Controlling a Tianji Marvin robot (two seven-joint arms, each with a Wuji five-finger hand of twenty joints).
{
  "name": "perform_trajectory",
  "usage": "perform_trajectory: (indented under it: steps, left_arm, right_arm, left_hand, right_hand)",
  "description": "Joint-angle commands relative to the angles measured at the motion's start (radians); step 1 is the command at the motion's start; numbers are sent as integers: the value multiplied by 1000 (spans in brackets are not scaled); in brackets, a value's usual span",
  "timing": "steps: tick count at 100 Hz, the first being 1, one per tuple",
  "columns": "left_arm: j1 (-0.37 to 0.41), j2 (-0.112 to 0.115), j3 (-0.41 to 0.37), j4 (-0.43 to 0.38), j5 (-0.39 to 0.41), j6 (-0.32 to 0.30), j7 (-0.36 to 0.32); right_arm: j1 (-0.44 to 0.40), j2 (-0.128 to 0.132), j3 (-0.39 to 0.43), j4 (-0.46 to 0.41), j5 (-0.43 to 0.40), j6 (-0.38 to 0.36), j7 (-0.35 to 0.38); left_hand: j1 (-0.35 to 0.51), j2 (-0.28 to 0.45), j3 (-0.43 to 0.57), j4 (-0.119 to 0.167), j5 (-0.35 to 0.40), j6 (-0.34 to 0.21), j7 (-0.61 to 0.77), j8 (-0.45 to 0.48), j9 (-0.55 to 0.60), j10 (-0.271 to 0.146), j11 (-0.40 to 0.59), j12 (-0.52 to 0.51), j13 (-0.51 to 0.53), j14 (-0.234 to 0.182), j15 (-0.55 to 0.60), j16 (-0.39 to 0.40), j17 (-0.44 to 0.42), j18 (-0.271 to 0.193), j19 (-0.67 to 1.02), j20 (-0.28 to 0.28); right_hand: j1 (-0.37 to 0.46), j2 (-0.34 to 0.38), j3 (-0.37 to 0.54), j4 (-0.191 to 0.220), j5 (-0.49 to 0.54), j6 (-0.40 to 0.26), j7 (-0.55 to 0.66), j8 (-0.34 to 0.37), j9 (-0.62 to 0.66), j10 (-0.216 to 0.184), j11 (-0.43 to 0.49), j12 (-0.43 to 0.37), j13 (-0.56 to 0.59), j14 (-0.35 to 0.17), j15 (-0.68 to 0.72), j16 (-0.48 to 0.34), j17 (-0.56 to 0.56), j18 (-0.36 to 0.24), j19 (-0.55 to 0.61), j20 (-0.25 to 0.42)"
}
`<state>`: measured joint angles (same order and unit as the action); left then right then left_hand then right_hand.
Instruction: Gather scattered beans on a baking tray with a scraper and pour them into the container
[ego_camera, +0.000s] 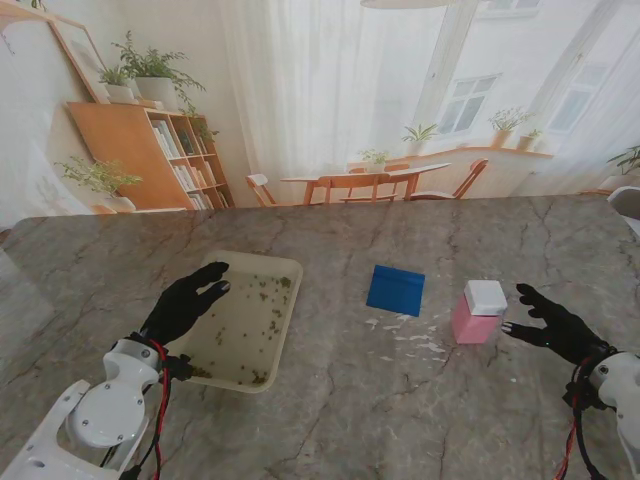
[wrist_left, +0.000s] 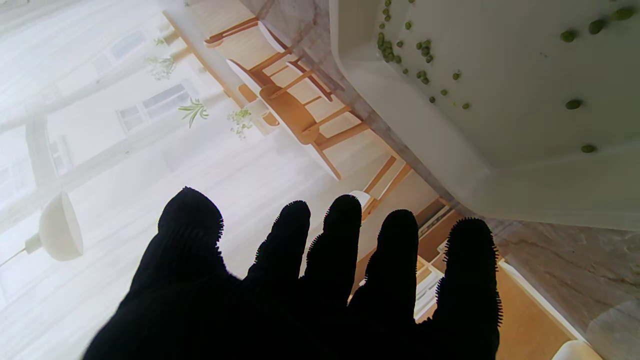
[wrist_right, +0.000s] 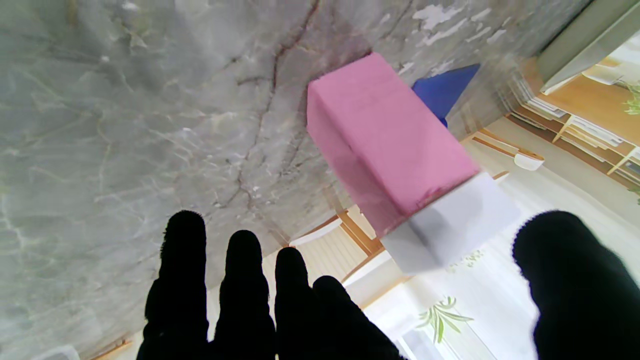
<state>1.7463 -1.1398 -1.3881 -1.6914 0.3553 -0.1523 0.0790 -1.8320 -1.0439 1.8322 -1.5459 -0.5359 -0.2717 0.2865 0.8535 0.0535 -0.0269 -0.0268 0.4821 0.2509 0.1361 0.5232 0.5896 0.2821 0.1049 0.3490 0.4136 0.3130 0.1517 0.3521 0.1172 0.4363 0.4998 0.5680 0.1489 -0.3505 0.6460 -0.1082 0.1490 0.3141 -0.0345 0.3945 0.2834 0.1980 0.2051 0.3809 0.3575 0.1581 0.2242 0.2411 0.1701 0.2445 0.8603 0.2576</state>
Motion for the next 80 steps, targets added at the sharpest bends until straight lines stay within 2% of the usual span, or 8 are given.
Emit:
perform_trajectory:
  steps: [1,7,35,38,49,51,53,80]
  left_arm:
    - [-4,-1,11,-1,-4,4,-6]
    - [-7,0,15,-1,-4,6,-10]
    - [-13,2,22,-2,-6,21,-23]
    - [-13,2,22,-2,-6,22,-23]
    - [-14,2,24,-1,-4,21,-23]
    - [-15,3,24,0,-4,21,-23]
    - [-15,3,25,1,-4,21,-24]
    - [-22,4,28,10,-5,18,-31]
  right_arm:
    - [21,0,-21,35,-4,-12,10]
    - [40,1,-40,61,-1,-21,9]
    - [105,8,-109,162,-6,-61,6]
    - [111,9,-113,170,-9,-65,6]
    - [133,10,-130,199,-7,-74,7]
    - [137,10,-133,205,-6,-75,7]
    - [141,11,-136,210,-4,-76,7]
    - [176,17,-163,258,-26,-96,13]
  left_hand:
    - [4,1,-12,-7,19,-17,12,2,-11,-28,-7,15,22,-13,5,6,-12,8,17,30]
    - [5,2,-12,-7,20,-16,12,2,-9,-28,-7,15,30,-20,7,7,-9,4,19,30]
    - [9,1,-12,-8,29,-14,16,4,-5,-28,-5,16,41,-22,10,10,-6,1,25,30]
    - [8,2,-12,-8,29,-14,16,4,-6,-29,-6,16,41,-24,10,10,-6,0,26,30]
    - [9,1,-12,-8,30,-13,16,5,-5,-29,-5,17,42,-24,10,11,-5,-1,28,30]
    - [9,1,-12,-8,29,-14,16,5,-6,-29,-5,17,41,-24,10,11,-5,-1,28,30]
    - [9,1,-12,-8,29,-11,16,5,-5,-27,-5,17,40,-23,10,11,-6,-1,28,30]
    - [12,0,-11,-7,31,-13,17,6,-4,-32,-5,17,44,-26,11,12,-5,-2,32,28]
  right_hand:
    - [-27,12,-32,-40,6,10,-20,-34,-38,-6,-21,-16,-24,6,-3,-12,-17,-12,-8,0]
    - [-26,16,-43,-42,10,-9,-18,-88,-51,-7,-7,-14,-45,7,7,-13,-29,-13,-4,0]
    - [-42,26,-69,-44,10,-32,-22,-136,-77,5,-2,-14,-73,19,16,-13,-42,-16,1,-2]
    - [-38,30,-82,-43,17,-30,-25,-189,-85,7,8,-13,-82,20,28,-13,-45,-17,6,-5]
    - [-44,33,-88,-44,15,-24,-26,-210,-97,14,5,-15,-88,24,27,-15,-51,-16,6,-6]
    - [-44,36,-97,-44,25,-22,-18,-324,-102,19,7,-17,-92,25,28,-16,-52,-16,9,-12]
    - [-47,38,-99,-45,25,-18,-18,-337,-105,23,7,-17,-94,26,28,-16,-53,-17,10,-12]
    - [-53,32,-122,-55,33,-5,-24,-405,-129,34,19,-11,-112,34,42,-12,-61,-16,20,-13]
